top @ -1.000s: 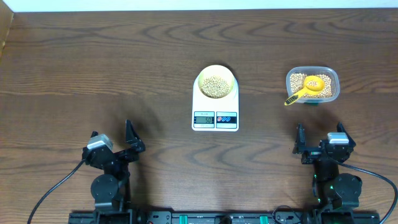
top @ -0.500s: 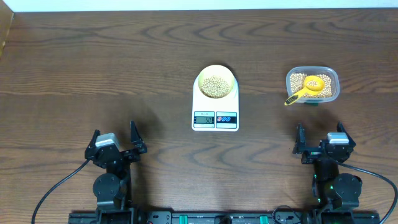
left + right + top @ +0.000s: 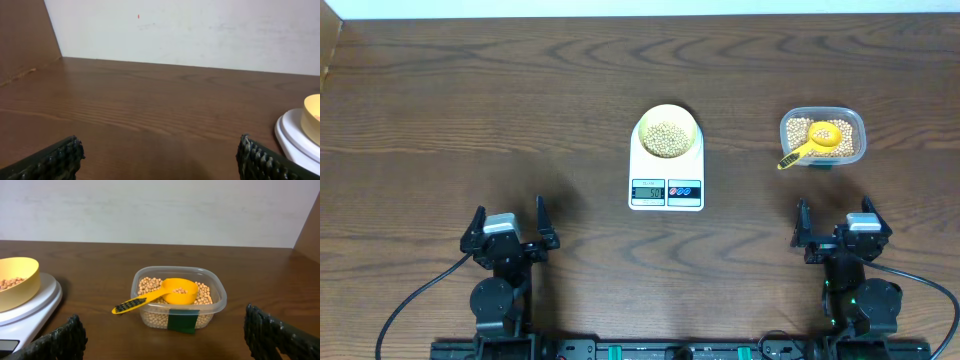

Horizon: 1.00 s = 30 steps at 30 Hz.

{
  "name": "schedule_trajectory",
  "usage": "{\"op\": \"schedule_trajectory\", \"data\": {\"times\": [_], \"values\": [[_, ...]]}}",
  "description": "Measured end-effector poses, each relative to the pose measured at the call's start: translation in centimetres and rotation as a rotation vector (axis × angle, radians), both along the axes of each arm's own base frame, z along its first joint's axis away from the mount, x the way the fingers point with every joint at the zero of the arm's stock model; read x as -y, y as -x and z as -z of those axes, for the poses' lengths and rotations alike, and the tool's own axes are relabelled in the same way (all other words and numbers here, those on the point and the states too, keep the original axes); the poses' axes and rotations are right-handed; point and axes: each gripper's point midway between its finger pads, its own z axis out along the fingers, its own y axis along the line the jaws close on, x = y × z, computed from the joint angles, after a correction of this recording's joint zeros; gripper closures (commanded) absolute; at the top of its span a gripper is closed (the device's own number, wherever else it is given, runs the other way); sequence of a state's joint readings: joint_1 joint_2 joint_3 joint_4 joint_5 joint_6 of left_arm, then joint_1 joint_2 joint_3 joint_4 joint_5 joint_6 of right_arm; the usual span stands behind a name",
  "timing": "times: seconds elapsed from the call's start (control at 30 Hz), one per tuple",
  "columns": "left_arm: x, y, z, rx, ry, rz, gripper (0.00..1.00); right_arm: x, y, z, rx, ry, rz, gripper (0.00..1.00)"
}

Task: Scoop item into bowl and weigh 50g on scale

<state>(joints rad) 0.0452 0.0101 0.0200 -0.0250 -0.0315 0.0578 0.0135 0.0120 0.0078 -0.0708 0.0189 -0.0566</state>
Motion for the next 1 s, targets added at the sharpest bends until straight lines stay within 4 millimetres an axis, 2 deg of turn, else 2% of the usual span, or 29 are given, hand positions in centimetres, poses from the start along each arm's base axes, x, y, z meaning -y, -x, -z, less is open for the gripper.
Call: {"op": "schedule_trajectory", "data": {"times": [1.0], "values": [[0.44,-0.04,0.05,-0.006,-0.019,0.028,0.0,0.0,0.0,0.0,0.0,0.0,0.0,0.01]]}}
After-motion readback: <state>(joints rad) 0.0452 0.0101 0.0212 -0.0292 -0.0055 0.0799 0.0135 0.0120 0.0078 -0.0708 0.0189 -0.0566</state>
